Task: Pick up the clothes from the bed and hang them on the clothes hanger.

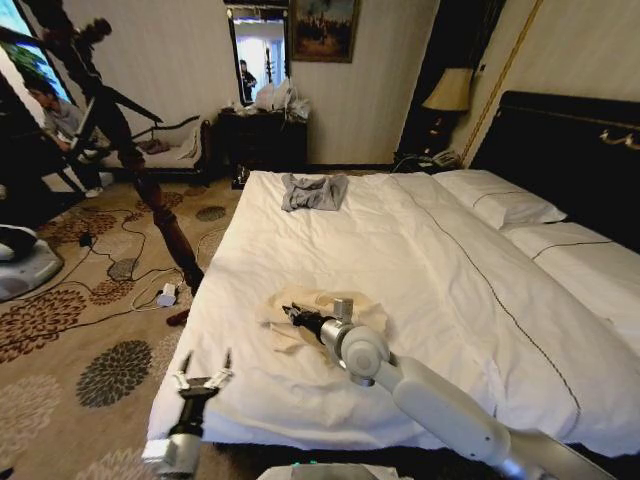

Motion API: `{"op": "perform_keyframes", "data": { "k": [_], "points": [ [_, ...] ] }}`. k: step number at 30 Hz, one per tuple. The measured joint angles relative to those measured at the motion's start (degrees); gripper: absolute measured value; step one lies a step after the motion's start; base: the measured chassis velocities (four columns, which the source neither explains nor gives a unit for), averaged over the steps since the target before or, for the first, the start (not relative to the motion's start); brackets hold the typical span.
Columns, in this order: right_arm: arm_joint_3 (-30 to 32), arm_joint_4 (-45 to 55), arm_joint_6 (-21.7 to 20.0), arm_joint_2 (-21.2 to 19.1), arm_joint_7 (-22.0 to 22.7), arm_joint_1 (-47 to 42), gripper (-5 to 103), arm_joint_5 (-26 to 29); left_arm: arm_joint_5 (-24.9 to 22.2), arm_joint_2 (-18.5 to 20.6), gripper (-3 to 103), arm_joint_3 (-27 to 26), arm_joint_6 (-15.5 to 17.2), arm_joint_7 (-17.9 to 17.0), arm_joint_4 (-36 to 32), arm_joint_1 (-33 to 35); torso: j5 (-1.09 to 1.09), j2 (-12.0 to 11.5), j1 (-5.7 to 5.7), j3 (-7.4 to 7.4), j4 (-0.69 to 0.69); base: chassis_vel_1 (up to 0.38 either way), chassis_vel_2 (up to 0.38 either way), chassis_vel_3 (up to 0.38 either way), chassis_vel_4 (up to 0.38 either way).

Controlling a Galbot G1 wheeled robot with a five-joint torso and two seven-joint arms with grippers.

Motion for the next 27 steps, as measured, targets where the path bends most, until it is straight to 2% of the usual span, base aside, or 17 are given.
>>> {"op": "perform_keyframes", "data": {
  "k": [3,4,5,7,8,11,12,13,14,17,27],
  "points": [
    [1.8,1.5,-3.7,-1.1,2.3,-2.0,44,0.4,1.8,-0.3,100,3.1,1.0,0.4,2.5,-2.8,0.01,0.0,0.00,0.00,0.00,0.000,0.000,0.000,0.000],
    [2.5,2.0,-4.2,-1.7,2.3,-2.6,50,0.3,2.3,-0.3,100,4.0,1.3,0.6,3.6,-4.2,0.01,0.0,-0.01,0.00,0.00,0.000,0.000,0.000,0.000],
    [2.5,2.0,-4.2,-1.7,2.3,-2.6,50,0.3,2.3,-0.3,100,4.0,1.3,0.6,3.6,-4.2,0.01,0.0,-0.01,0.00,0.00,0.000,0.000,0.000,0.000],
    [4.2,3.2,-4.5,-2.9,1.7,-3.9,60,-0.1,2.9,-0.1,100,5.4,1.7,0.6,5.4,-6.8,0.00,0.0,-0.01,0.00,0.00,0.000,0.000,0.000,0.000],
    [5.4,4.1,-4.2,-3.6,1.1,-4.6,66,-0.1,3.0,0.3,100,6.0,1.7,0.7,6.3,-8.0,0.00,0.0,0.00,0.00,-0.01,0.000,0.000,0.000,0.000],
    [7.1,5.4,-3.1,-4.4,-0.3,-5.6,72,-0.1,3.1,1.2,100,7.4,1.7,1.0,7.6,-9.5,0.00,0.0,-0.01,0.00,-0.02,0.000,0.000,0.000,0.000],
    [7.7,5.8,-1.8,-4.8,-2.4,-5.7,83,-0.4,3.9,1.7,100,8.3,1.5,1.3,8.5,-10.1,0.00,0.0,-0.01,0.00,-0.01,0.000,0.000,0.000,0.000],
    [7.7,5.8,-1.8,-4.8,-2.4,-5.7,83,-0.4,3.9,1.7,100,8.3,1.5,1.3,8.5,-10.1,0.00,0.0,-0.01,0.00,-0.01,0.000,0.000,0.000,0.000],
    [7.7,5.8,-1.2,-4.8,-3.2,-5.7,83,-0.7,4.6,1.8,100,8.6,1.2,1.4,8.8,-10.3,0.00,0.0,-0.01,0.00,0.00,0.000,0.000,0.000,0.000],
    [6.9,5.3,1.2,-3.8,-5.7,-5.3,97,-1.5,8.6,1.8,100,9.6,-0.1,1.9,10.2,-11.0,0.00,0.0,-0.01,0.00,0.00,0.000,0.000,0.000,0.000],
    [2.7,0.7,2.2,0.5,-6.1,-3.2,100,-2.0,12.2,1.3,100,13.8,-0.5,2.2,14.6,-16.0,0.00,0.0,-0.01,0.00,0.01,0.000,0.000,0.000,0.000]
  ]
}}
